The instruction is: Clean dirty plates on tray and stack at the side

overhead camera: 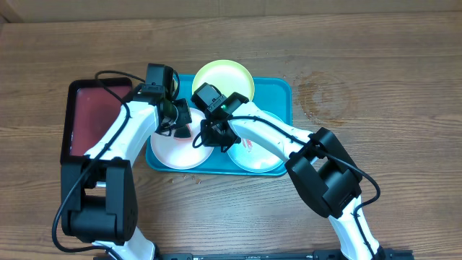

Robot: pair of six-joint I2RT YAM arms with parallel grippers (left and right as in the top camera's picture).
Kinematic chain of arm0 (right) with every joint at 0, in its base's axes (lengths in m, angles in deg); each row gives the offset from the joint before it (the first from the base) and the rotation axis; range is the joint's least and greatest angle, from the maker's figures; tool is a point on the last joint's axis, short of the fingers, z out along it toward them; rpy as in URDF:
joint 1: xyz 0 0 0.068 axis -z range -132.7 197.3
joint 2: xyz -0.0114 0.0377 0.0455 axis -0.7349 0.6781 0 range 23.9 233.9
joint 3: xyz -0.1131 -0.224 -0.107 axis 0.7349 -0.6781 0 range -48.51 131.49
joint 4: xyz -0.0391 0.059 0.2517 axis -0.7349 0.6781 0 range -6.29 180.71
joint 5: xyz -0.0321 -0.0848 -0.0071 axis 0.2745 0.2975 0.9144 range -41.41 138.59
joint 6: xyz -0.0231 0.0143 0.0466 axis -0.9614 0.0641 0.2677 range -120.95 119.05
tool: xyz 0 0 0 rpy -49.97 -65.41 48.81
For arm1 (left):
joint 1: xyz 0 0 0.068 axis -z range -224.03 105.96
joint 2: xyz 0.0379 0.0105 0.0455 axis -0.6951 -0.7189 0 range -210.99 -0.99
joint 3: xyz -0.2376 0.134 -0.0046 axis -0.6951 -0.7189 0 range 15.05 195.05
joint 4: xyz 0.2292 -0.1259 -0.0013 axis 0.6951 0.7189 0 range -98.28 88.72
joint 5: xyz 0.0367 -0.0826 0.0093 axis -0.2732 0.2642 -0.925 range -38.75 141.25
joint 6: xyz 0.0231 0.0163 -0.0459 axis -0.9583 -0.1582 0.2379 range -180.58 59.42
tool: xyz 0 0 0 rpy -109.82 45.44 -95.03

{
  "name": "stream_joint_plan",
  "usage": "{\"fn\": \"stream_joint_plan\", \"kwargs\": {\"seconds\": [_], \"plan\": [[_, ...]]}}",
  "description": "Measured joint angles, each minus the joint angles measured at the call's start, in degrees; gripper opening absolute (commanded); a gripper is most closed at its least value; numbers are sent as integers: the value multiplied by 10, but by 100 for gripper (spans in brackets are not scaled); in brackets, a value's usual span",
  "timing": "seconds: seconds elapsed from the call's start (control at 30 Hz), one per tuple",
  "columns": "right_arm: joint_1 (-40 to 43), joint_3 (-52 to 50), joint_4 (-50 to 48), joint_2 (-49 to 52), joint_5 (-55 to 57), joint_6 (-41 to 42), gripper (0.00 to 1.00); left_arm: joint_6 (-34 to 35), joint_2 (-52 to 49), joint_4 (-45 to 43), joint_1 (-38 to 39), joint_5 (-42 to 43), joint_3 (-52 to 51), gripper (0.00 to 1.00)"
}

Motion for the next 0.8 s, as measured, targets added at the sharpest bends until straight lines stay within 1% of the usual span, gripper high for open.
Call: {"fn": "stream_joint_plan", "kwargs": {"seconds": [0.1,0.2,0.27,0.37,0.5,0.63,0.7,0.8], "plan": [[0,0,0,0,0,0,6,7,-14,8,4,32,0,4],[0,0,0,0,0,0,6,13,-29,9,11,45,0,4],[0,0,0,0,0,0,6,13,-40,8,14,42,0,4],[0,0,1,0,0,0,6,14,-49,8,14,15,3,4],[0,0,-1,0,0,0,6,15,-56,10,23,-66,11,4],[0,0,0,0,0,0,5,15,-59,16,26,-175,15,4],[0,0,-1,0,0,0,4,14,-61,29,25,-231,15,4],[0,0,-1,0,5,2,4,14,-63,51,25,-290,16,4]]}}
